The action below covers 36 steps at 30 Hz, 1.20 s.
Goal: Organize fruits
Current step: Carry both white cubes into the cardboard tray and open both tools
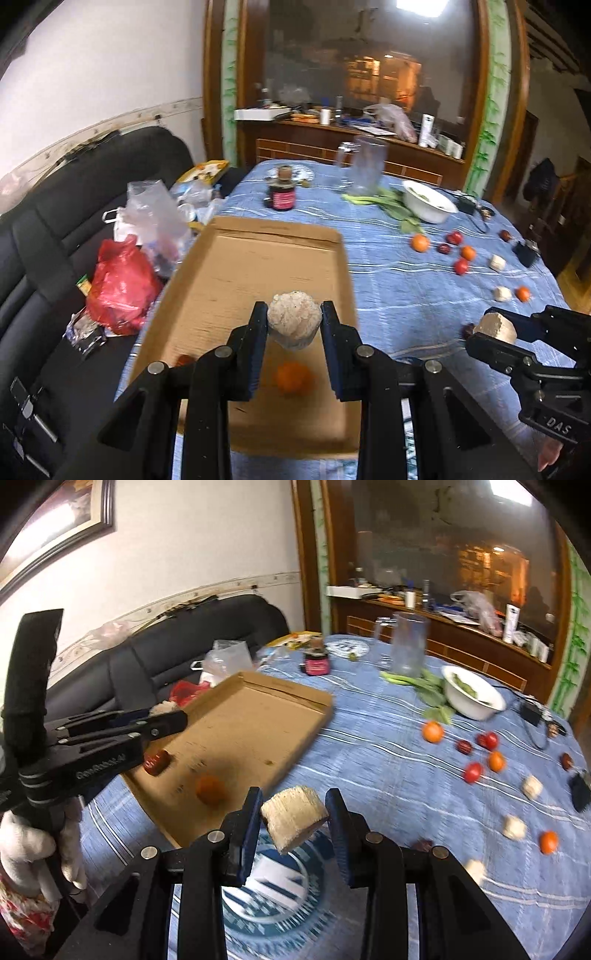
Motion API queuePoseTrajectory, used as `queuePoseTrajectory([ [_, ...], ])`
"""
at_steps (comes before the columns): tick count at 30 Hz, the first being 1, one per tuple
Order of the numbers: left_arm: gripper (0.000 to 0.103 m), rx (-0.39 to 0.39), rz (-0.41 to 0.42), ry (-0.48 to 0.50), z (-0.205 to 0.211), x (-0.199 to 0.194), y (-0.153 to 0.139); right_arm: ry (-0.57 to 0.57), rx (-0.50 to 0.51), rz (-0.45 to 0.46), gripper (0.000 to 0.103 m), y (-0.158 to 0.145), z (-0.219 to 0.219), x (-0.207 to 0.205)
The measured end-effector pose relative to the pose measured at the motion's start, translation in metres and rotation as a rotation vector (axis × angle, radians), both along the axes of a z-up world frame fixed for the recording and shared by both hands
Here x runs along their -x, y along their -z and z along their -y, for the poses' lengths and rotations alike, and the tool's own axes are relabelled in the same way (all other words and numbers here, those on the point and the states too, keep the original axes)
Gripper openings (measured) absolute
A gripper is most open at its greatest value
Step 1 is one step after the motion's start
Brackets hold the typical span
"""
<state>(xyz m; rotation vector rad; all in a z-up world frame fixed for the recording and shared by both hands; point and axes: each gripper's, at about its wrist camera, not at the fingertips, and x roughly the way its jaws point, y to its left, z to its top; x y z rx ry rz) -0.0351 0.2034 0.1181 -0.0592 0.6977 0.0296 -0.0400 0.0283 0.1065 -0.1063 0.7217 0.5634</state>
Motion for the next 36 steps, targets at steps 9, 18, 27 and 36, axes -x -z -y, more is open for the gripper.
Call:
queuePoseTrajectory([
  [9,0.028,0.007,-0.086,-0.08,-0.037,-0.048,0.03,-0.089,0.019,-0.061,0.038,0.021,-0.078,-0.046],
  [18,0.028,0.027,-0.19,-0.141,-0.061,-0.079,0.063,-0.107,0.04,-0.138,0.039,0.058,-0.118,-0.08],
  [27,0.028,0.056,-0.209,-0.163,-0.068,-0.084,0.073,-0.109,0.06,-0.162,0.039,0.075,-0.127,-0.092],
  [36,0.039,0.055,-0.183,-0.18,-0.069,-0.081,0.065,-0.128,0.089,-0.141,0.039,0.079,-0.136,-0.089],
])
